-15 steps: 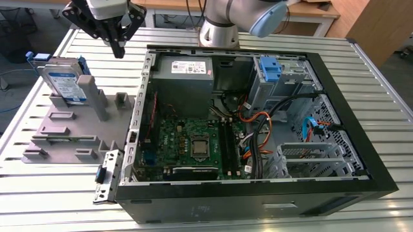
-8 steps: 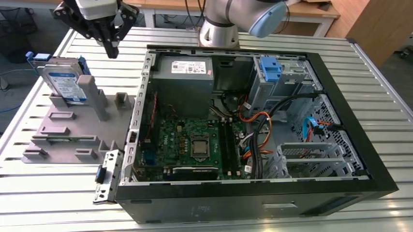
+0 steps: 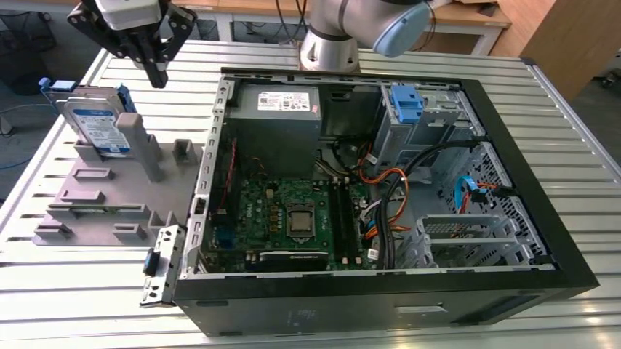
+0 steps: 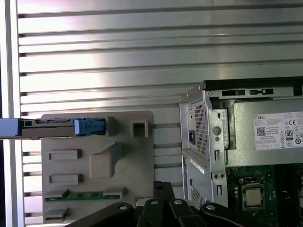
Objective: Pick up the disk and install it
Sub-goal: 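Reach for the disk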
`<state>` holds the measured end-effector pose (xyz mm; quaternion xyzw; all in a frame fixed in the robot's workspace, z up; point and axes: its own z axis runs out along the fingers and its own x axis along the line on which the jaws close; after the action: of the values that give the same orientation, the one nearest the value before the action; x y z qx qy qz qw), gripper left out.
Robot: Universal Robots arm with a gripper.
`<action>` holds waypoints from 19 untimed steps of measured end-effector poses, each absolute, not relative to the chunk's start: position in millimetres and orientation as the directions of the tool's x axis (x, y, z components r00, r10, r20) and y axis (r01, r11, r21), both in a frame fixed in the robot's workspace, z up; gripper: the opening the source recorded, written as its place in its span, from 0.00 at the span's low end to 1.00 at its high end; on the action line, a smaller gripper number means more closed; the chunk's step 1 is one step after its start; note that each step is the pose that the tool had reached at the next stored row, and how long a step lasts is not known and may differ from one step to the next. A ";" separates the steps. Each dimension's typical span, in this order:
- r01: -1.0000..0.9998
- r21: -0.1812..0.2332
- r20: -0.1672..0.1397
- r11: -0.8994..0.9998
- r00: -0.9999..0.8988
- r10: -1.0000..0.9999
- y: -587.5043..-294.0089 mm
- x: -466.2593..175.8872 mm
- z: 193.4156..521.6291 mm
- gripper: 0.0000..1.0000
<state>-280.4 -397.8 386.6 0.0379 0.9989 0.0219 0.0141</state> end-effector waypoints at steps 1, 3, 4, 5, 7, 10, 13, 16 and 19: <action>0.075 0.045 -0.027 0.996 -0.997 0.076 -397.7 -282.5 386.4 0.11; 0.075 0.045 -0.027 0.996 -0.997 0.077 -397.5 -286.9 386.1 0.11; 0.075 0.045 -0.027 0.996 -0.997 0.076 -397.5 -289.2 386.0 0.11; 0.075 0.045 -0.027 0.996 -0.997 0.076 -397.4 -291.3 385.8 0.11; 0.075 0.045 -0.027 0.996 -0.997 0.076 -397.3 -295.9 385.4 0.11; 0.075 0.045 -0.027 0.996 -0.997 0.076 -397.1 -302.6 385.0 0.11; 0.075 0.045 -0.027 0.996 -0.997 0.077 -397.1 -309.0 384.5 0.11; 0.075 0.045 -0.027 0.996 -0.997 0.077 -397.0 -314.3 384.2 0.11; 0.075 0.045 -0.027 0.996 -0.997 0.076 -397.0 -319.2 383.9 0.11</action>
<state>-319.2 -397.0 383.9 0.0379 0.9989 0.0218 0.0145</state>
